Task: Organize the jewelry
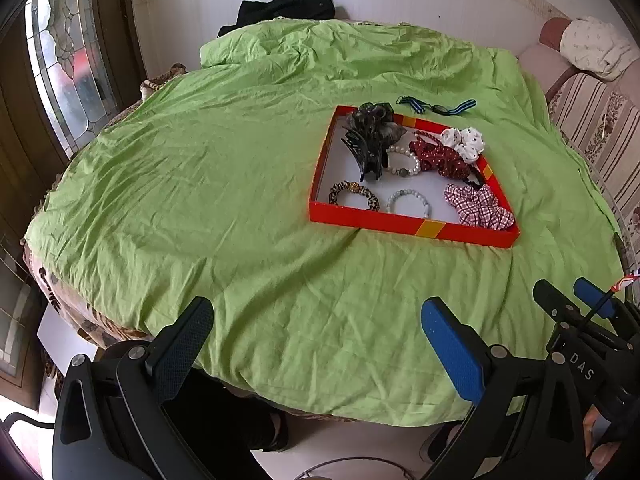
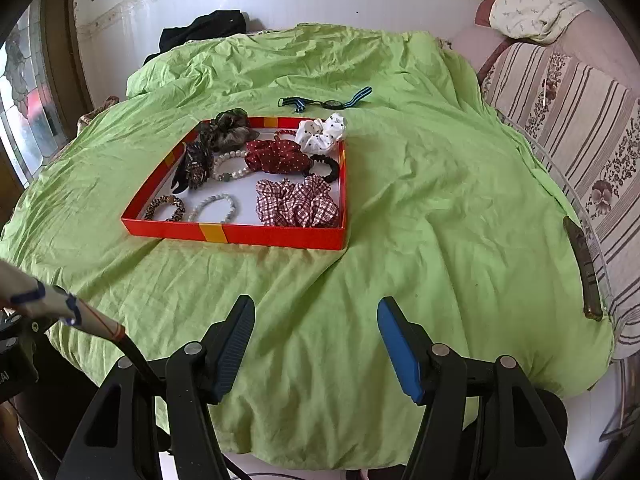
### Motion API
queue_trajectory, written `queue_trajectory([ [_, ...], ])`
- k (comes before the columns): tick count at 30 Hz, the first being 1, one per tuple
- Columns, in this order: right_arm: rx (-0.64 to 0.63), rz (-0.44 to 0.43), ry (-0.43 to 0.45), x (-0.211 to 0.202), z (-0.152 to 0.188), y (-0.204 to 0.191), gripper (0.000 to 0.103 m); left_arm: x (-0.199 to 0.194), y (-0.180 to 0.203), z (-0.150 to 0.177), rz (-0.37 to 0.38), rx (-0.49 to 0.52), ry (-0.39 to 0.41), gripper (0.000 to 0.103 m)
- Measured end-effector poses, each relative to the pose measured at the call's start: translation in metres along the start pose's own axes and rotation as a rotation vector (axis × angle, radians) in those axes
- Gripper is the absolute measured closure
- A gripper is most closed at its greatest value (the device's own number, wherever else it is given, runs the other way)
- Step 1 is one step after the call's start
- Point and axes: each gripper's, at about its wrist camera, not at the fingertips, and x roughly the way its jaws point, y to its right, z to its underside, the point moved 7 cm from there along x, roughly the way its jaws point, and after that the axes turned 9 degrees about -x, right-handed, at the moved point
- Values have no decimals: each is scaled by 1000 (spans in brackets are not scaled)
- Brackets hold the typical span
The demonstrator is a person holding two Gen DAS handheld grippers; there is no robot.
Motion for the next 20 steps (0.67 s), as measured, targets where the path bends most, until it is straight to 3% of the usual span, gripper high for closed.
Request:
queue_trajectory([
  [20,-13,-21,-43,25,0,-6,35,27,6,-1,-15,31,-44,0],
])
